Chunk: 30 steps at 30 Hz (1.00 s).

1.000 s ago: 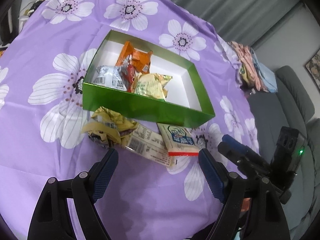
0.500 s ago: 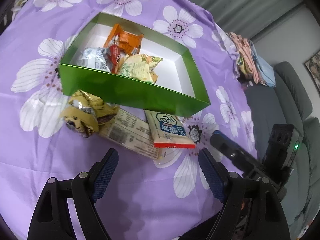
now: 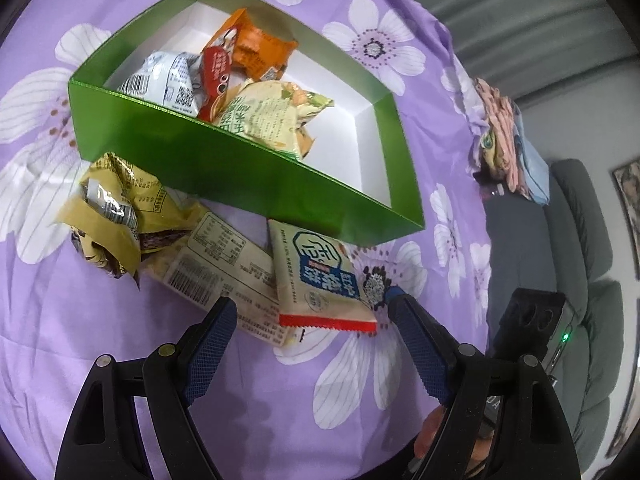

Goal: Organize snacks
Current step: 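Move the right gripper to the white-and-blue biscuit packet, then grasp the white-and-blue biscuit packet with the right gripper and lift it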

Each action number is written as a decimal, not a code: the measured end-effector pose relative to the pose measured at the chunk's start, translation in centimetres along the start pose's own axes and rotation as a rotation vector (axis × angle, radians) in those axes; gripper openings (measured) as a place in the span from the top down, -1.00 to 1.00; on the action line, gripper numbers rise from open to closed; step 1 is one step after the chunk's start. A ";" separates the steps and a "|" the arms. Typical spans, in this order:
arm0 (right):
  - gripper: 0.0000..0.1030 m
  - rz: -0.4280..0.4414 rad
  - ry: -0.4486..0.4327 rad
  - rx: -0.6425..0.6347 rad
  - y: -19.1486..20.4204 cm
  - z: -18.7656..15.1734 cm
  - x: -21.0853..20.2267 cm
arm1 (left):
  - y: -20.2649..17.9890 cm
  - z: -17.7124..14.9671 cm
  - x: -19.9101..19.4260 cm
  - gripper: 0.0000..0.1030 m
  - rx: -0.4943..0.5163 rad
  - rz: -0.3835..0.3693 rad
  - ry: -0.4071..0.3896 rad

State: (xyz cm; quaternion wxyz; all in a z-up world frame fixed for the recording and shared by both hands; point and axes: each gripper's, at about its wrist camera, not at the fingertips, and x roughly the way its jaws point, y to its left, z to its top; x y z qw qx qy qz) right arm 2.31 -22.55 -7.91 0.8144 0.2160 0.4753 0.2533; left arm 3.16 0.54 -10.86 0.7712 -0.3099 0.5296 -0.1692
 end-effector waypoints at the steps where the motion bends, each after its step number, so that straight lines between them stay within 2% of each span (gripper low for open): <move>1: -0.05 0.009 0.006 0.013 -0.2 -0.1 0.3 | 0.1 0.0 0.1 -0.59 -0.005 0.001 0.000; 4: 0.01 0.034 0.017 0.053 -0.7 -0.2 0.8 | 0.2 0.1 0.5 -0.59 -0.014 0.003 -0.001; 7: 0.03 0.062 0.022 0.093 -1.2 -0.1 1.2 | 0.2 0.0 0.8 -0.46 -0.018 0.002 0.006; 12: 0.04 0.109 0.048 0.161 -1.9 0.0 2.3 | 0.2 0.1 1.2 -0.44 -0.009 0.004 0.011; 14: 0.04 0.121 0.062 0.177 -2.0 0.0 2.8 | 0.1 0.1 1.6 -0.24 -0.007 0.007 0.018; 22: 0.04 0.120 0.106 0.191 -2.4 0.0 3.7 | -0.3 0.1 2.1 -0.08 0.033 0.043 0.015; 25: 0.24 0.128 0.117 0.180 -2.2 0.1 4.0 | -0.4 0.1 2.4 0.09 0.043 0.043 0.019; 26: 0.41 0.149 0.123 0.188 -2.2 0.1 4.2 | -0.4 0.1 2.5 0.18 0.046 0.043 0.021; 30: 0.44 0.146 0.112 0.179 -1.9 0.0 4.2 | -0.5 0.0 2.7 0.24 0.049 0.045 0.017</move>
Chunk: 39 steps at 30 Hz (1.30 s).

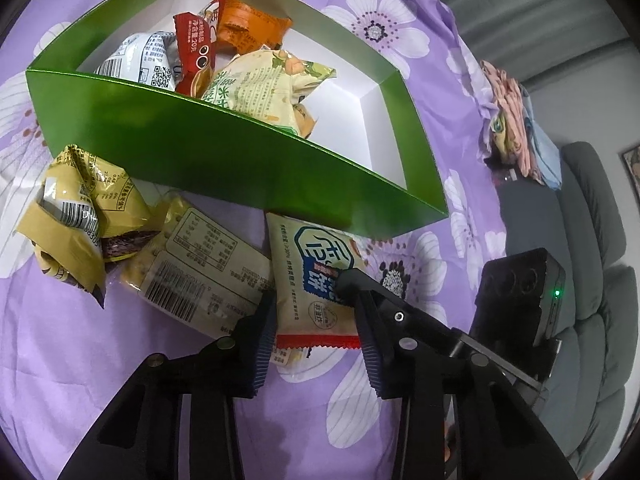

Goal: Organize snacks
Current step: 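Grasp the white-and-blue biscuit packet with the right gripper and lift it, then carry the biscuit packet over the green box and lower it inside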

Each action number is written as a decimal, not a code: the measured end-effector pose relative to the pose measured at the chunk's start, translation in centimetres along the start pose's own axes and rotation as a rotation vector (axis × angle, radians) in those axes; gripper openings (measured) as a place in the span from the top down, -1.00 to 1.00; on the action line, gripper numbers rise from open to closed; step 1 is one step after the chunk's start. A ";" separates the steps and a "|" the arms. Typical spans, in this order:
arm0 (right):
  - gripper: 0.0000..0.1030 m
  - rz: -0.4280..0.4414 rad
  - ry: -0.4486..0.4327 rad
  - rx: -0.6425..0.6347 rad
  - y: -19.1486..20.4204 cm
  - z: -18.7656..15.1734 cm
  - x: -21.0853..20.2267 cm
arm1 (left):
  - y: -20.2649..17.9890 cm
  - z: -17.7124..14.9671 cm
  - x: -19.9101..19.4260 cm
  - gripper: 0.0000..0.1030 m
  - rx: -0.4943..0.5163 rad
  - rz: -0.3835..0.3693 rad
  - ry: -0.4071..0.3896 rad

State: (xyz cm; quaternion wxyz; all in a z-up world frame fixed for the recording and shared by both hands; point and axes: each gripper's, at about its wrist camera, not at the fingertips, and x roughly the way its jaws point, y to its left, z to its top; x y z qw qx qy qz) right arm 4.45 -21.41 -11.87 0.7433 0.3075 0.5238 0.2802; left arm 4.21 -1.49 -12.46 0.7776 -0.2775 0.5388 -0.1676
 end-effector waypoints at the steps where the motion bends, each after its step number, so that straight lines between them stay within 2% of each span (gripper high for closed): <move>1: 0.45 0.001 -0.003 -0.002 0.0 0.0 0.0 | 0.0 0.0 0.0 0.24 0.001 0.000 -0.001; 8: 0.55 0.005 -0.016 -0.009 0.4 -0.6 -0.6 | -0.4 -0.6 -0.3 0.24 0.024 0.002 -0.003; 19: 0.56 -0.020 -0.055 -0.083 2.9 -1.6 -3.0 | -1.8 -2.1 -2.3 0.24 0.069 -0.039 -0.025; 39: 0.56 -0.011 -0.104 -0.189 7.0 -0.3 -3.8 | -2.9 -1.8 -6.1 0.24 0.112 -0.065 -0.112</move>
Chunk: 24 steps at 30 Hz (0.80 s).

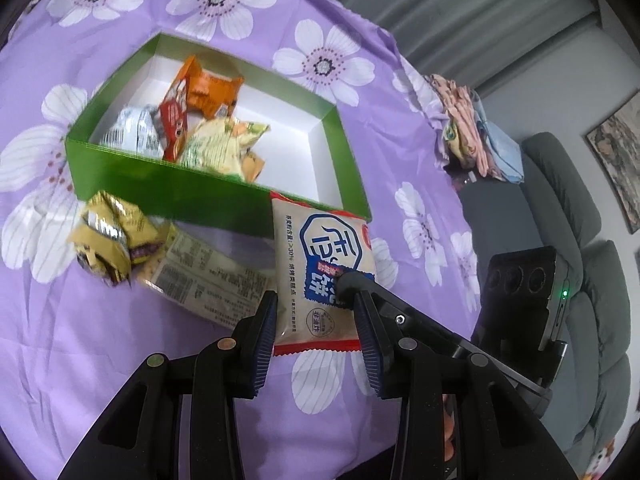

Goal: Organize snacks
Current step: 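Carry the biscuit packet over the green box and lower it inside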

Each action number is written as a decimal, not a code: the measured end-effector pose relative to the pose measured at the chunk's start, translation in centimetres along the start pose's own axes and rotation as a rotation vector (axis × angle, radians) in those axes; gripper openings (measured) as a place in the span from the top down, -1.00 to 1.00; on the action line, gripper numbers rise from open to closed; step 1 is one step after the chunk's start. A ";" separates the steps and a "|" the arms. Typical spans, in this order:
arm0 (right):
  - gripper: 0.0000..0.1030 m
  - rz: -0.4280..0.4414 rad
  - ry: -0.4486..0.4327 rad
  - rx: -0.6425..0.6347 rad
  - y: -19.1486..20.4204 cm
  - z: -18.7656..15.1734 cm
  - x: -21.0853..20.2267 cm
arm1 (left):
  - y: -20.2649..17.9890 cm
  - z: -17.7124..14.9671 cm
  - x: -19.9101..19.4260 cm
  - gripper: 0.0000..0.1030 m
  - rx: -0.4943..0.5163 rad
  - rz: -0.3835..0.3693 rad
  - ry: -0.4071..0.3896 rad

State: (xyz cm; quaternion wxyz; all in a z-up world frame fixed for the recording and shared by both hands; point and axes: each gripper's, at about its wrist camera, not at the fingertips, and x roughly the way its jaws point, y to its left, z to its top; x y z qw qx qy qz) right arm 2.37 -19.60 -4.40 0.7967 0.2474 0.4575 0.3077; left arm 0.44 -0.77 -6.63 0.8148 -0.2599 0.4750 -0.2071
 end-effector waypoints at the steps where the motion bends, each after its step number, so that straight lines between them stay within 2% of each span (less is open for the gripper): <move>1: 0.56 0.002 -0.006 -0.005 0.1 0.2 -0.1 | -0.1 0.3 -0.2 0.24 0.004 -0.003 -0.006; 13: 0.56 0.023 -0.054 -0.037 0.8 4.3 1.0 | -0.7 4.6 -0.5 0.24 0.043 -0.002 -0.054; 24: 0.55 0.038 -0.045 -0.032 0.2 7.1 4.4 | 1.4 8.0 0.5 0.24 0.028 0.010 -0.062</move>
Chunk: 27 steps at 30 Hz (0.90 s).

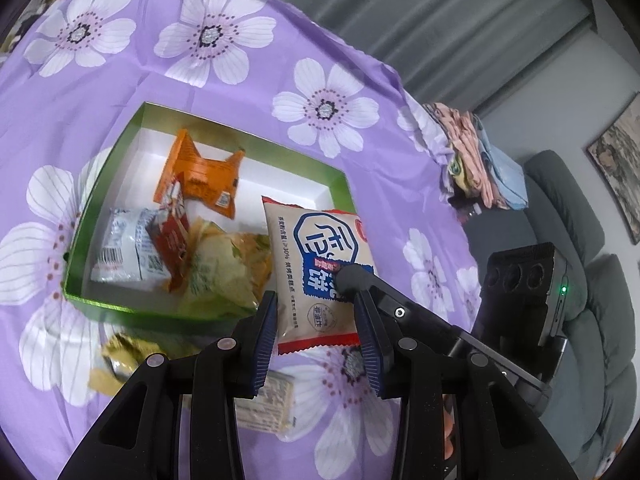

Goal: Organize snacks
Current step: 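Carry the biscuit packet over the green box and lower it inside, then open the right gripper to release the biscuit packet into the box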

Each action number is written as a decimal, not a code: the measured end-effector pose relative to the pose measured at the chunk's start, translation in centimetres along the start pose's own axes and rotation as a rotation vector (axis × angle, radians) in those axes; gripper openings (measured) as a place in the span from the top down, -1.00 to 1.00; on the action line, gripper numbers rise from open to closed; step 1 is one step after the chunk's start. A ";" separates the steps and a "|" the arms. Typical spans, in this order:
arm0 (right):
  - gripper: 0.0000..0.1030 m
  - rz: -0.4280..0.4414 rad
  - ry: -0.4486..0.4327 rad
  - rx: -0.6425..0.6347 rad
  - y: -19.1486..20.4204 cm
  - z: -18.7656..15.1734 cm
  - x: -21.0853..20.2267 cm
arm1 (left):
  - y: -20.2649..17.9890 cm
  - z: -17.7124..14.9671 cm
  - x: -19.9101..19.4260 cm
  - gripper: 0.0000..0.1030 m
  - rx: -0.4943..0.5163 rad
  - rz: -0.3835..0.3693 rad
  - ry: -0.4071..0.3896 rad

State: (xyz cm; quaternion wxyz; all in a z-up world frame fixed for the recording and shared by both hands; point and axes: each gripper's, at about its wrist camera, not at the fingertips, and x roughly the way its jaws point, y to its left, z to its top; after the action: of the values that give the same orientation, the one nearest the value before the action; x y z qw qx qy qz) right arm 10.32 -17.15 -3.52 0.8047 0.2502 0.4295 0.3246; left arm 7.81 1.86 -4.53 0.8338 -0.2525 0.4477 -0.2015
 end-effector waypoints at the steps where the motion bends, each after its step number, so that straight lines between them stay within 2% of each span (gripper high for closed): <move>1: 0.55 0.000 0.003 0.002 -0.1 0.2 0.4 | 0.3 0.2 0.2 0.24 -0.003 0.003 0.002; 14: 0.51 -0.038 0.046 0.007 -1.2 2.4 4.6 | 3.1 2.8 2.1 0.24 -0.030 0.058 0.007; 16: 0.43 -0.062 0.042 0.026 -1.6 2.5 4.9 | 3.9 3.3 2.2 0.24 -0.059 0.071 -0.006; 18: 0.14 -0.072 0.030 0.056 -2.0 2.6 4.8 | 5.1 3.6 2.2 0.24 -0.107 0.076 -0.008; 20: 0.02 -0.089 0.014 0.073 -2.3 2.5 4.4 | 6.1 3.7 1.9 0.07 -0.145 0.080 -0.011; 22: 0.02 -0.104 0.006 0.067 -2.4 2.4 3.7 | 6.3 3.6 1.5 -0.05 -0.150 0.079 -0.019; 27: 0.00 -0.122 -0.009 0.052 -2.4 1.8 1.4 | 6.0 3.1 0.1 -0.12 -0.137 0.091 -0.034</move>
State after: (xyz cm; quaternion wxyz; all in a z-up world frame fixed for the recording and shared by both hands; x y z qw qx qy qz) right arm 13.20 -17.93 -4.96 0.8182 0.2456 0.4487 0.2626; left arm 11.13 7.28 -6.73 0.8303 -0.2918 0.4573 -0.1277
